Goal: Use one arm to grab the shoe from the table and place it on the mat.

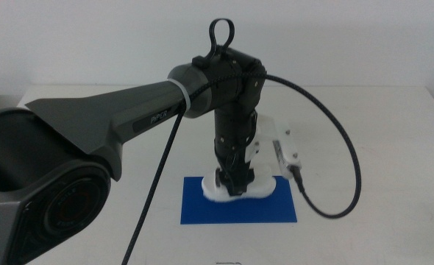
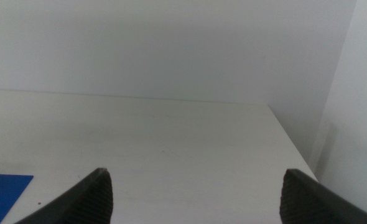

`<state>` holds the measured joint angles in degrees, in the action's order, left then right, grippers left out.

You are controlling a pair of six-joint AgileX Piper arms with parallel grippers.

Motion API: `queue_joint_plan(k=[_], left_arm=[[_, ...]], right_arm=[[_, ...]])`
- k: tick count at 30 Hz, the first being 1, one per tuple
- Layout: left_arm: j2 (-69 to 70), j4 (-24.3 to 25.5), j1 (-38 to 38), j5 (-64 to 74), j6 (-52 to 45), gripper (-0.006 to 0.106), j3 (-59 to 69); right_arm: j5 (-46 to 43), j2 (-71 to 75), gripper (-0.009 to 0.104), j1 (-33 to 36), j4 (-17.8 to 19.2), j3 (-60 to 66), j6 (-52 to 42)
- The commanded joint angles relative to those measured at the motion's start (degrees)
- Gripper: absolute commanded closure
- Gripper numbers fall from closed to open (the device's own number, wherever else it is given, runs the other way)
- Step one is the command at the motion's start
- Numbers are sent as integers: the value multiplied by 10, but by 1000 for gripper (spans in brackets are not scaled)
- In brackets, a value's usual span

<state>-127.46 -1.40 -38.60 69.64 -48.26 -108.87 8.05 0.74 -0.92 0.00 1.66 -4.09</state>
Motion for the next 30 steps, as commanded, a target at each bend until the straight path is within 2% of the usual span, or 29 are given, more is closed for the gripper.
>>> queue_joint_plan(k=[1, 12, 23, 26, 30], left_arm=[[47, -18, 2, 60, 2, 100, 13], [52, -49, 19, 32, -20, 102, 32], [44, -55, 18, 23, -43, 101, 32], [44, -59, 18, 23, -62, 97, 32], [44, -60, 18, 20, -67, 83, 32]], right_arm=[[-43, 11, 1, 1, 5, -11, -3], [-43, 11, 1, 1, 5, -11, -3], [-43, 11, 1, 1, 5, -11, -3], [-43, 11, 1, 1, 5, -11, -3], [-43, 11, 1, 1, 5, -11, -3]])
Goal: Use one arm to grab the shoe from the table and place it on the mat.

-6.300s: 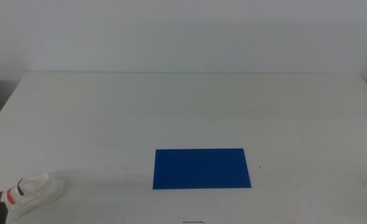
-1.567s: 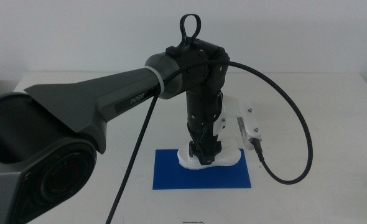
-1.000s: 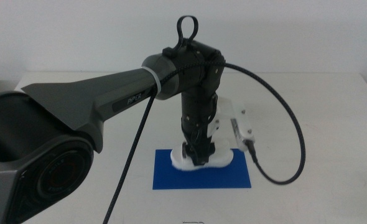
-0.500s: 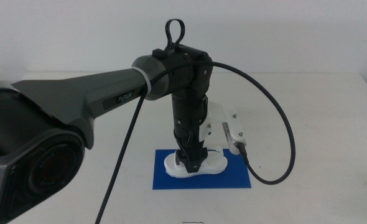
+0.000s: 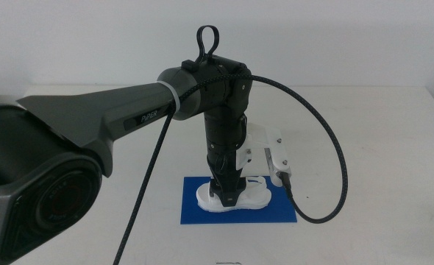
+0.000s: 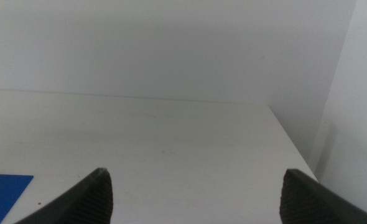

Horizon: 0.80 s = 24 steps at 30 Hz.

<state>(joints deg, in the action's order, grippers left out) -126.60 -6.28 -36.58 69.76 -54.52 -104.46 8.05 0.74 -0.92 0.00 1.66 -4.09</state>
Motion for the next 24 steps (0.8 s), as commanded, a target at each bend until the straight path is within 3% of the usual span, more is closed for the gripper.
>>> queue_joint_plan(k=[1, 4, 5, 10, 24], left_arm=[[35, -12, -2, 18, -8, 78, -12], [35, -11, -2, 18, -12, 62, -12], [35, -8, -2, 18, -11, 32, -12], [35, -8, -2, 31, -11, 9, -12], [139, -19, 48, 59, 80, 7, -41]], right_arm=[[-43, 11, 1, 1, 5, -11, -3], [-43, 11, 1, 1, 5, -11, -3], [-43, 11, 1, 1, 5, -11, -3], [-43, 11, 1, 1, 5, -11, -3], [-43, 11, 1, 1, 5, -11, -3]])
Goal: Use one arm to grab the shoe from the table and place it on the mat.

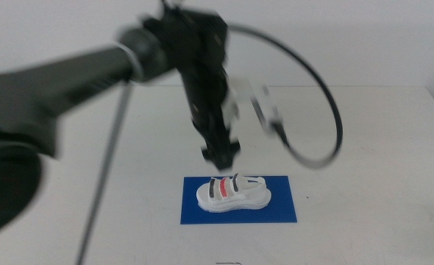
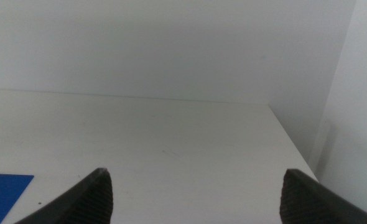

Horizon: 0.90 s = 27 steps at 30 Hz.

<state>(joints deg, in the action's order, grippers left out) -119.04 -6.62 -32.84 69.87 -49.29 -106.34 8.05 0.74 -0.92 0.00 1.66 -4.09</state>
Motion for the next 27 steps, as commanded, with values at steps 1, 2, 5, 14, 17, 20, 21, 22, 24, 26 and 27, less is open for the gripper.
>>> queue_joint_plan(k=[1, 2, 5, 14, 17, 20, 21, 22, 24, 26, 27], left_arm=[[82, -20, 19, 58, 58, 7, -22], [96, -23, 26, 57, 82, 7, -22], [143, -30, 48, 57, 178, 7, -22], [285, -30, 143, 57, 254, 7, -21], [325, -29, 178, 57, 251, 7, -20], [366, -37, 209, 57, 236, 7, -4], [386, -38, 217, 57, 234, 7, 9], [406, -36, 223, 57, 234, 7, 23], [441, -29, 238, 54, 236, 7, 54], [488, -24, 257, 25, 237, 7, 95], [516, -24, 267, 0, 237, 7, 131]], right_arm=[[-43, 11, 1, 1, 5, -11, -3], [-43, 11, 1, 1, 5, -11, -3], [-43, 11, 1, 1, 5, -11, -3], [-43, 11, 1, 1, 5, -11, -3], [-43, 11, 1, 1, 5, -11, -3], [-43, 11, 1, 1, 5, -11, -3], [-43, 11, 1, 1, 5, -11, -3], [-43, 11, 1, 1, 5, -11, -3], [-43, 11, 1, 1, 5, -11, -3], [-43, 11, 1, 1, 5, -11, -3], [-43, 11, 1, 1, 5, -11, -3]])
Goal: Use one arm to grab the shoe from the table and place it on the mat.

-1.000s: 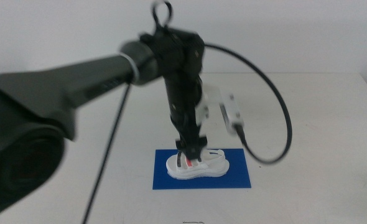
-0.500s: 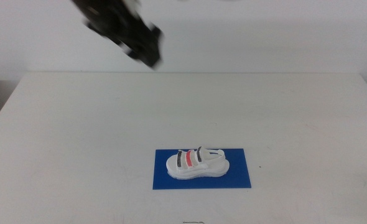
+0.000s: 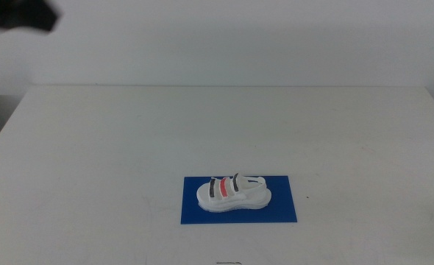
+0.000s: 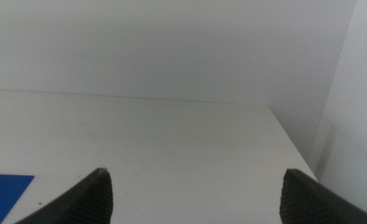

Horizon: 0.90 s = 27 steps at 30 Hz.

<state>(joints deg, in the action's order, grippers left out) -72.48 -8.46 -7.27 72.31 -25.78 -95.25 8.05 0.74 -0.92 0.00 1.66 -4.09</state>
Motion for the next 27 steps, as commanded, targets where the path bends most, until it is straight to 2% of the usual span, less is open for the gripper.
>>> queue_joint_plan(k=[1, 9, 13, 27], left_arm=[[82, -6, 21, -53, 2, 7, 53], [313, -8, 55, -334, 2, 7, 333], [408, -17, 55, -420, 30, 7, 455], [524, 21, 55, -610, 64, 7, 708]], right_arm=[[-43, 11, 1, 1, 5, -11, -3], [-43, 11, 1, 1, 5, -11, -3], [-43, 11, 1, 1, 5, -11, -3], [-43, 11, 1, 1, 5, -11, -3]])
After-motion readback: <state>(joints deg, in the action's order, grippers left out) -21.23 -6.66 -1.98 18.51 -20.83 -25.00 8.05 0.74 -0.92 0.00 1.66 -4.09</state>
